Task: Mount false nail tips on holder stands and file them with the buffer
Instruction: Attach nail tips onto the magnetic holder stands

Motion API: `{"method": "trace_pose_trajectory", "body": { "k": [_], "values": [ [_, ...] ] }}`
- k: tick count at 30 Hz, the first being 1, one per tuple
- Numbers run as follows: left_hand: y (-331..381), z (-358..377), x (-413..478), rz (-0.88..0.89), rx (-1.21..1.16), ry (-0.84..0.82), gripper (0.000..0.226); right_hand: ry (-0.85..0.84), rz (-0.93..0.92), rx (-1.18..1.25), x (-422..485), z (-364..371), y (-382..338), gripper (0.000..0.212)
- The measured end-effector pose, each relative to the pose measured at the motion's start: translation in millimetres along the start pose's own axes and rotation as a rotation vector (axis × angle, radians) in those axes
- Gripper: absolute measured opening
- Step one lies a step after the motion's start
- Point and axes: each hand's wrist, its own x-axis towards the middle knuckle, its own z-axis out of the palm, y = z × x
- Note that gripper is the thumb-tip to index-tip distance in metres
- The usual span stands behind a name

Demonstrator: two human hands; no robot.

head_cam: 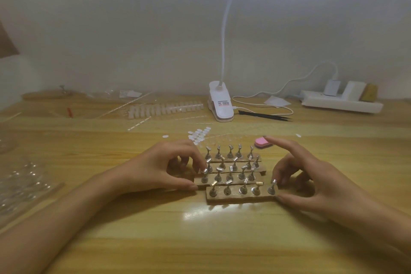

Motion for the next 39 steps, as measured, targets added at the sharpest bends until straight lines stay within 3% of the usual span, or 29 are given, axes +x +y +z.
{"method": "trace_pose_trajectory", "body": {
  "k": [8,18,25,30,34,39],
  "values": [
    [5.3,8.9,4.6,0.001,-0.079,0.083,0.010,-0.030,0.041,0.027,2.2,4.0,-2.0,0.093],
    [13.4,10.8,0.8,0.201,0.084,0.145,0.009,-0.055,0.062,0.005,3.1,8.7,-9.4,0.092],
    [9.3,2.7,1.3,0.132,-0.110,0.243,0.004,-0.014,-0.005,-0.033,23.9,-8.6,-28.4,0.024],
    [6.6,2.8,0.2,0.105,-0.074,0.172,0.005,-0.047,0.011,-0.127,38.7,-2.5,-30.0,0.020],
    [4.9,3.5,0.0,0.098,-0.037,0.115,0.009,-0.022,0.048,-0.078,40.4,3.7,-28.8,0.023],
    [4.8,7.0,1.1,0.093,-0.032,0.094,0.007,0.021,0.119,0.052,43.2,3.1,-29.4,0.009]
  ]
}}
